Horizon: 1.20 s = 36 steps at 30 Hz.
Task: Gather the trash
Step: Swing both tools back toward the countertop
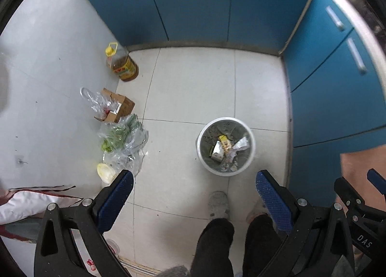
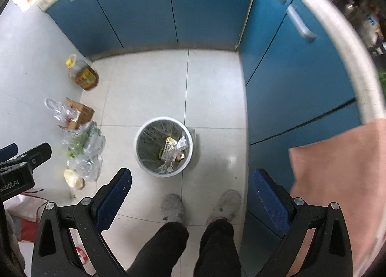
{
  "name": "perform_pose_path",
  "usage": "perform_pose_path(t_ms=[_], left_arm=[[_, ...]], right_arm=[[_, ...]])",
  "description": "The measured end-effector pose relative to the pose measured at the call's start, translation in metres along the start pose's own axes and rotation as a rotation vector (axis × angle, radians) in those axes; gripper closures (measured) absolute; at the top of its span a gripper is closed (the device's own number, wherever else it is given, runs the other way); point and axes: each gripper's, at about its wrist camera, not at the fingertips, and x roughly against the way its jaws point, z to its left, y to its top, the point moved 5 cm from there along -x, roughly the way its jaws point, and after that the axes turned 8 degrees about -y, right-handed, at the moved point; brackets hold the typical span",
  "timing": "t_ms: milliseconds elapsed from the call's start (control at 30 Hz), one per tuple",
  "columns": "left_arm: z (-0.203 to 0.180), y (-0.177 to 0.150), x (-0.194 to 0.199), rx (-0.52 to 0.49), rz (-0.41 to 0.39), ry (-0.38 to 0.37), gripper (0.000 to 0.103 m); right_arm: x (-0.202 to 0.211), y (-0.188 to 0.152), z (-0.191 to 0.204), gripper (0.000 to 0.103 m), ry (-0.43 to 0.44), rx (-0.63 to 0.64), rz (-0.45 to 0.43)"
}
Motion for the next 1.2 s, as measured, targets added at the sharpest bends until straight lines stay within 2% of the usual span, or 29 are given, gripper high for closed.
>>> perform_pose_path(t_ms=[200, 367, 500, 633, 767, 900, 1033, 1200], left_arm=[[-0.015, -0.009, 0.08, -0.018, -0.046, -0.042, 0.0], [-0.026, -0.013, 0.133, -0.006, -0.099, -0.039, 0.0], [-0.049, -0.008, 0.177, -0.029, -0.228, -0.007, 0.0], [-0.1, 0.007, 0.214, -0.093, -0.358, 0.006, 0.0], [-0.173, 0.018, 0.23, -0.184, -0.419, -0.044, 0.0], [-0.264, 0.016, 0.212, -0.303, -0.345, -0.129, 0.0], [-0.362, 0.0, 0.181, -0.413, -0.262, -0.157, 0.0], [-0.463, -0.024, 0.125, -0.544, -0.194, -0.081, 0.0]], right_arm=[[0.106, -0.009, -0.025, 0.001, 0.044, -0.025, -0.041], [0.159, -0.018, -0.041, 0.001, 0.138, -0.088, -0.08], [0.193, -0.021, -0.074, 0.001, 0.267, -0.189, -0.148], [0.221, -0.026, -0.136, 0.001, 0.314, -0.33, -0.233], [0.242, -0.046, -0.212, 0.001, 0.254, -0.473, -0.318], [0.24, -0.085, -0.299, 0.001, 0.143, -0.663, -0.316], [0.213, -0.148, -0.402, 0.001, -0.022, -0.923, -0.231], [0.16, -0.22, -0.508, 0.001, -0.211, -1.105, -0.084]])
